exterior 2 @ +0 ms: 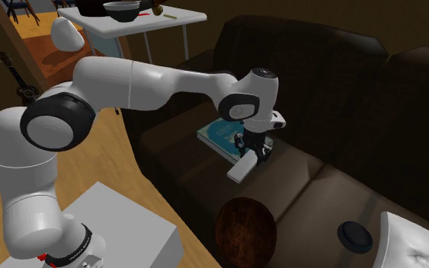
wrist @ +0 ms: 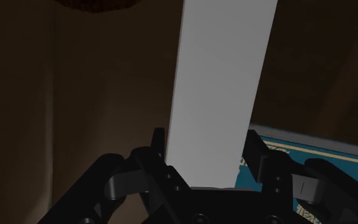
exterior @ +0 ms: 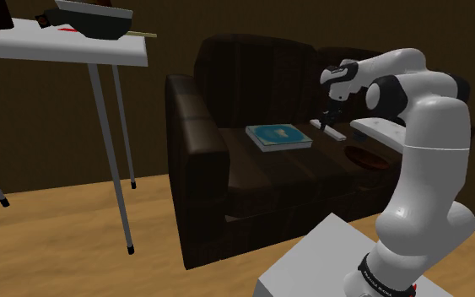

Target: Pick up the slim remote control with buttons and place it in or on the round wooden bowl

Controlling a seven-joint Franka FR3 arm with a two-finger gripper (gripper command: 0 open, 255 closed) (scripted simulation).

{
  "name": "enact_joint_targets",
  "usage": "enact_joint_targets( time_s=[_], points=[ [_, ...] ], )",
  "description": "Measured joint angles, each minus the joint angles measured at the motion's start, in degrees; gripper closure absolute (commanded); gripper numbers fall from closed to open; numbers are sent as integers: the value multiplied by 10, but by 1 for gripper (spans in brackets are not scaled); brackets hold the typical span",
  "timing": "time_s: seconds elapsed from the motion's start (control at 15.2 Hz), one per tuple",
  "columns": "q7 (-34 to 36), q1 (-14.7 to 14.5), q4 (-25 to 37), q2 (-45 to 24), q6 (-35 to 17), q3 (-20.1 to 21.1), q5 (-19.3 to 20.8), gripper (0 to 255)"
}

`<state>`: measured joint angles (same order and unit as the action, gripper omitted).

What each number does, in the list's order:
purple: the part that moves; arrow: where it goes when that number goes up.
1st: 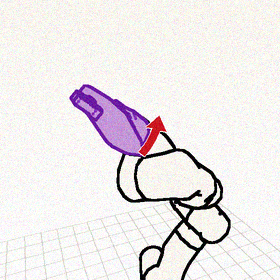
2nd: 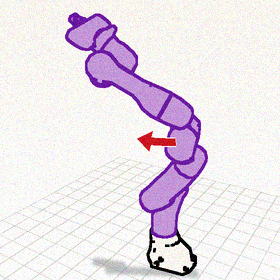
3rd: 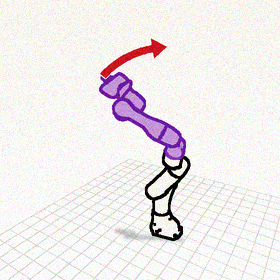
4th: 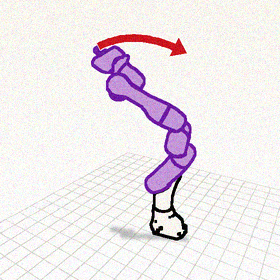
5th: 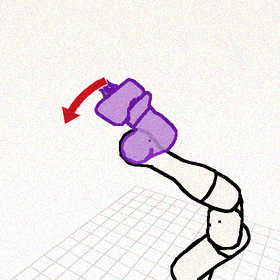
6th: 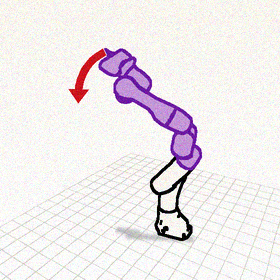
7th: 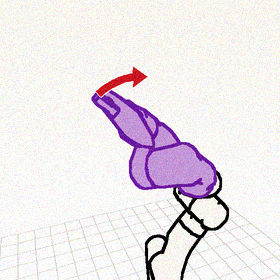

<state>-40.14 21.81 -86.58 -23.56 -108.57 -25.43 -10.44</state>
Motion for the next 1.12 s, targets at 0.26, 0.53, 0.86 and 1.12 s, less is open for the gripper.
enact_joint_targets(
  time_s=[0.26,0.53,0.86,1.12],
  points=[
    [-10,6,-4,13,9,-5,4,255],
    [-42,18,-64,57,-8,-22,18,255],
    [-90,40,-136,111,-30,-45,37,255],
    [-130,62,-166,139,-35,-65,47,255]
  ],
)
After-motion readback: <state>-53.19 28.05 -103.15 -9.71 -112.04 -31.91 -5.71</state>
